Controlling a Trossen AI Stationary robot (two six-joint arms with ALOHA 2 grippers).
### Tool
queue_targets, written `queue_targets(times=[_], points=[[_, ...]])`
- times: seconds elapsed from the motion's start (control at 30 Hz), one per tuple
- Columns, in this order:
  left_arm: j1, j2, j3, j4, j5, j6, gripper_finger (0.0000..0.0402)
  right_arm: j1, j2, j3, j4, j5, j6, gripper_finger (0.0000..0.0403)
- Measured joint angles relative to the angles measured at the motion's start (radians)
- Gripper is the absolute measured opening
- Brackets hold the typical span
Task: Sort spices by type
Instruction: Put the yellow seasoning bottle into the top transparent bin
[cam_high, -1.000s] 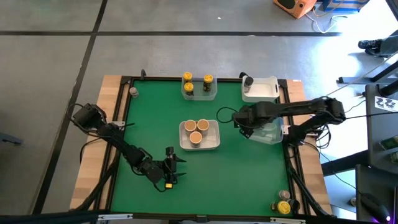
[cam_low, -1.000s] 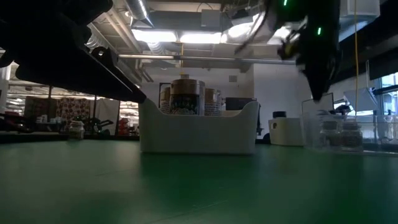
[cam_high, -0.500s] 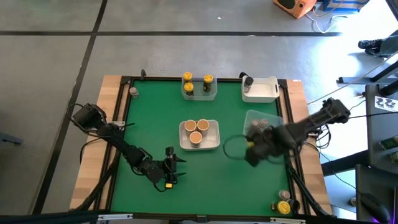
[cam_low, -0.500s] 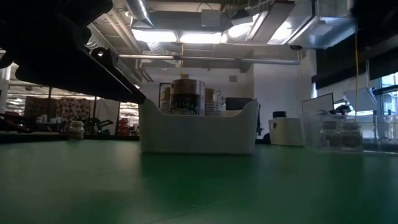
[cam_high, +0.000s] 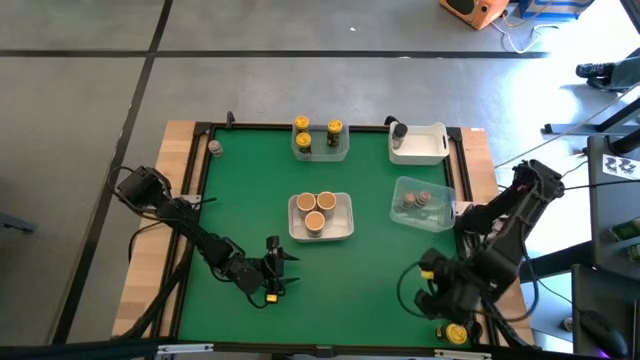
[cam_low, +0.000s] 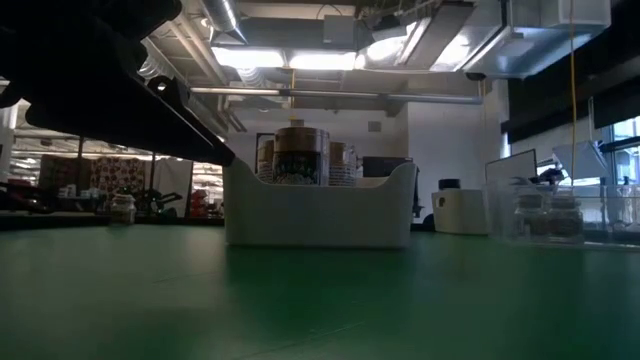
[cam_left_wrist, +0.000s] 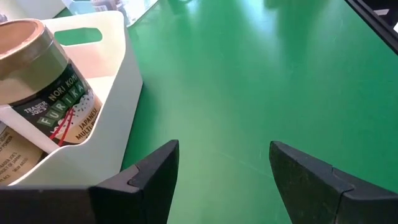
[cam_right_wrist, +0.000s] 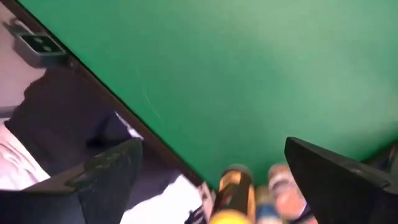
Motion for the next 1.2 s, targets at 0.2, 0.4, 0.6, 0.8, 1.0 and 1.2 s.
queue_targets(times=[0.2, 0.4, 0.6, 0.8, 1.0, 1.2], points=[[0.001, 0.0, 0.0, 0.004, 0.0, 0.0, 0.0233, 0.082, 0.052, 0.0, 0.03, -0.13, 0.201, 0.0392], [0.001, 0.0, 0.0, 0.004, 0.0, 0.0, 0.0233, 0.137, 0.141, 0.0, 0.094, -0.207, 0.209, 0.0392], [0.002, 0.0, 0.0, 0.004, 0.0, -0.006, 0.0233, 0.154, 0.22, 0.0, 0.095, -0.254, 0.11, 0.0392], [0.007, 0.0, 0.0, 0.003, 0.0, -0.008, 0.0233, 0.153, 0.255, 0.0, 0.088, -0.26, 0.004, 0.0392], [0.013, 0.0, 0.0, 0.002, 0.0, -0.015, 0.0233, 0.16, 0.297, 0.0, 0.062, -0.326, -0.083, 0.0392], [0.012, 0.0, 0.0, 0.001, 0.0, -0.014, 0.0233, 0.174, 0.323, -0.001, 0.069, -0.358, -0.124, 0.0392]])
